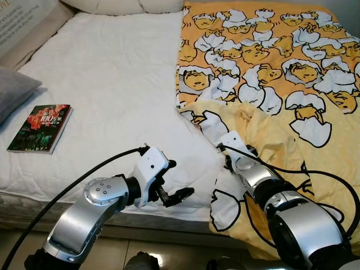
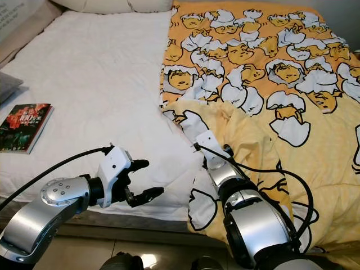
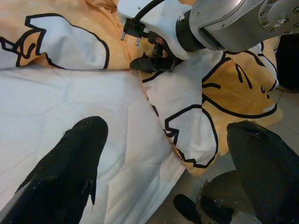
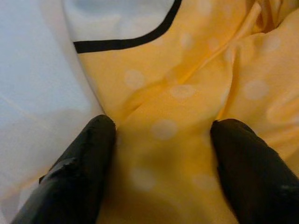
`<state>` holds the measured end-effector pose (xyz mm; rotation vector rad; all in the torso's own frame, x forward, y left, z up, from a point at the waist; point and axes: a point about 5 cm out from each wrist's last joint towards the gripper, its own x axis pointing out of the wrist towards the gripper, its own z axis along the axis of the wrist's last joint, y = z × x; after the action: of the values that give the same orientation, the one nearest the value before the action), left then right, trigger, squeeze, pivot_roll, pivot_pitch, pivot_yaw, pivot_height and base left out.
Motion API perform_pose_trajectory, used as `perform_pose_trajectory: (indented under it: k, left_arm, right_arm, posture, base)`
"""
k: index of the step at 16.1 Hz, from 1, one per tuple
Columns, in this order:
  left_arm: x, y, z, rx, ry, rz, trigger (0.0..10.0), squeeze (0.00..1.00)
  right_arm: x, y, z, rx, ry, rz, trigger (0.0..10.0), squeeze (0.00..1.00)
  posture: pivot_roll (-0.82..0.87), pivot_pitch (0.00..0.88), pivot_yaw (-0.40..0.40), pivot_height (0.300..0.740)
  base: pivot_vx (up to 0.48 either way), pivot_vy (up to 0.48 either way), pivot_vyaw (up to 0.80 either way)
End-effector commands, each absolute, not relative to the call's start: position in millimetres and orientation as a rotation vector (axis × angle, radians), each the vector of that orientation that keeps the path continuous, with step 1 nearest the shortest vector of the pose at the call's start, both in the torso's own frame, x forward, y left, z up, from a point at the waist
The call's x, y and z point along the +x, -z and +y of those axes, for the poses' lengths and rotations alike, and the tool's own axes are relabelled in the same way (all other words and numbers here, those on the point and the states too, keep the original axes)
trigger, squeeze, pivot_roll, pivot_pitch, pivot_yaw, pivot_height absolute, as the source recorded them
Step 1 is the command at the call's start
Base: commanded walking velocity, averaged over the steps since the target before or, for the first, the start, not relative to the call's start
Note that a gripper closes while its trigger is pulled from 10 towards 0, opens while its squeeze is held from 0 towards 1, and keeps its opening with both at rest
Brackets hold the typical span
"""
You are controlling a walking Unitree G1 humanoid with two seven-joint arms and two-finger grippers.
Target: Clean up the room
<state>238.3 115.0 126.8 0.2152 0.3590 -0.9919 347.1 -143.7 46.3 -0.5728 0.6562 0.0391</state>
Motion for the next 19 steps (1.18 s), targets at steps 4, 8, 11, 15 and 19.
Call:
perform_pose_trajectory:
  k: [4,8,11,15,19]
  left_arm:
    - [238.8,-129.3,115.5,0.22,0.98,0.354,10.0,0.0]
    - [242.3,-129.5,114.0,0.22,0.978,0.347,10.0,0.0]
    - [243.5,-128.9,113.7,0.219,0.974,0.345,10.0,0.0]
    - [245.8,-128.5,112.0,0.214,0.97,0.339,10.0,0.0]
    - [247.7,-128.5,110.7,0.211,0.971,0.332,10.0,0.0]
  right_arm:
    - [346.9,-45.7,-146.2,-0.536,-0.038,0.669,0.0,0.0]
    - [349.6,-49.2,-146.4,-0.5,-0.028,0.654,0.0,0.0]
    - [351.1,-51.2,-147.5,-0.471,-0.012,0.641,0.0,0.0]
    - [352.8,-53.5,-146.2,-0.39,-0.007,0.613,0.0,0.0]
    - [353.0,-58.2,-121.3,-0.127,-0.262,0.53,0.0,0.0]
  posture:
    - [0.05,0.115,0.023,0.74]
    - [0.04,0.106,0.021,0.74]
    - [0.02,0.088,0.015,0.74]
    - [0.01,0.069,0.014,0.74]
    - [-0.01,0.064,0.015,0.74]
  base:
    - [0.0,0.0,0.0]
    - [0.0,0.0,0.0]
    - [0.0,0.0,0.0]
    - [0.0,0.0,0.0]
    - [0.0,0.0,0.0]
